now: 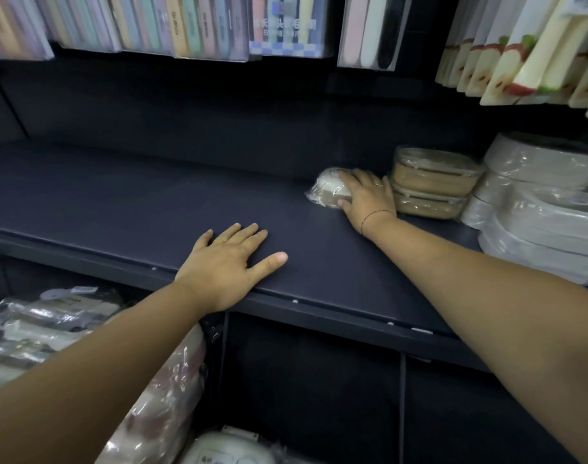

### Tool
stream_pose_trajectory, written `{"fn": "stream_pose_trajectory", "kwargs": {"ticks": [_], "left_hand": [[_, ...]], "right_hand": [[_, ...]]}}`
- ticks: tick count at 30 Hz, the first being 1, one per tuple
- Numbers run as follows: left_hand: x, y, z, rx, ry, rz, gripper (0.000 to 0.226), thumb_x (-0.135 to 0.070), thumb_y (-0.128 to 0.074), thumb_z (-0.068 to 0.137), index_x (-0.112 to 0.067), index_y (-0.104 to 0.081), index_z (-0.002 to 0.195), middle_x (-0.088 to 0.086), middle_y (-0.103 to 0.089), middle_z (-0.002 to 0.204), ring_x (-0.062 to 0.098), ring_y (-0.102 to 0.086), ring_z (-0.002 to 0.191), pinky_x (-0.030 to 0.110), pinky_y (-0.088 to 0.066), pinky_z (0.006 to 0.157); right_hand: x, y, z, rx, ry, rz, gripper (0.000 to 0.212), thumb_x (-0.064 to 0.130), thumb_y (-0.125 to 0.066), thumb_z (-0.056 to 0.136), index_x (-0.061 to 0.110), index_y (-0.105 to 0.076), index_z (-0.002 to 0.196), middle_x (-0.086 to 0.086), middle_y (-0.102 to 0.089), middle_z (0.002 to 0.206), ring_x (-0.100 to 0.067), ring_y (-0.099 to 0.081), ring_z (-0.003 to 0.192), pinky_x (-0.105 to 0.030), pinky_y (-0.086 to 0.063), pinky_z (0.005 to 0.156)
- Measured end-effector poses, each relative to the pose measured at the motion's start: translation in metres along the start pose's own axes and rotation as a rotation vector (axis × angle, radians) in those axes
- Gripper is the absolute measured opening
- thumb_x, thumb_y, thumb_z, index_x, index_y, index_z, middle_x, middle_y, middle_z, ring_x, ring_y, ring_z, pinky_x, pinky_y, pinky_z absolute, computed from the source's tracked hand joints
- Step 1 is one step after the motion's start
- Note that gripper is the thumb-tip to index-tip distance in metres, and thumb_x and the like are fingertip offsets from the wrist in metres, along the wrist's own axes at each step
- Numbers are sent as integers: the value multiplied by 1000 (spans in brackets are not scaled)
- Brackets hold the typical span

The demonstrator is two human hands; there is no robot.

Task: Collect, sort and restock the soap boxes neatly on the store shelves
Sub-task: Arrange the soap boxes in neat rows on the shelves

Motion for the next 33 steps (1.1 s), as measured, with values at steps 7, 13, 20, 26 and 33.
{"fn": "stream_pose_trajectory", "kwargs": {"ticks": [7, 13, 20, 26, 33], "left_hand": [[-1, 3, -3, -79, -1, -20, 77, -72, -19, 92, -26, -31, 152, -4, -24, 161, 15, -16, 149, 40, -8, 121], [-49, 12, -130, -572, -440, -122, 49, -46, -43, 98, -5, -64, 116, 12, -62, 111, 33, -57, 102, 47, -43, 88], [-18, -139, -197, 94, -460, 25, 88, -76, -41, 79, -12, -47, 141, 9, -46, 143, 24, -41, 133, 28, -21, 113], [13, -179, -181, 316, -303, 142, 117, -81, -57, 69, -19, -10, 156, 6, -12, 162, 23, -8, 149, 31, -1, 119], [7, -182, -174, 217, -334, 308, 121, -76, -66, 65, -21, -8, 156, 3, -23, 155, 24, -25, 139, 38, -21, 113]], "right_hand": [[68, 56, -122, 44, 105, 549, 69, 43, -52, 96, 20, -21, 153, -7, -19, 160, -22, -15, 148, -37, -14, 120], [111, 53, -342, -96, 209, 951, 27, 30, -56, 91, 13, -60, 112, 1, -56, 114, -13, -53, 111, -23, -40, 98], [133, -137, -512, 621, 121, 604, 81, 64, -60, 59, 24, -51, 129, 6, -45, 132, -19, -46, 123, -31, -38, 106], [141, -194, -544, 744, 62, 296, 108, 76, -62, 32, 25, -42, 126, -3, -32, 144, -25, -33, 127, -39, -21, 107], [155, -213, -533, 752, 92, 275, 113, 70, -80, 13, 24, -49, 111, -5, -57, 118, -25, -42, 116, -42, -26, 101]]}}
Point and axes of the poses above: each hand's wrist, its own z-axis towards the middle knuckle, its own y-axis out of the back of the hand, x = y × z, the point moved 8 cm from there along z, towards the middle knuckle
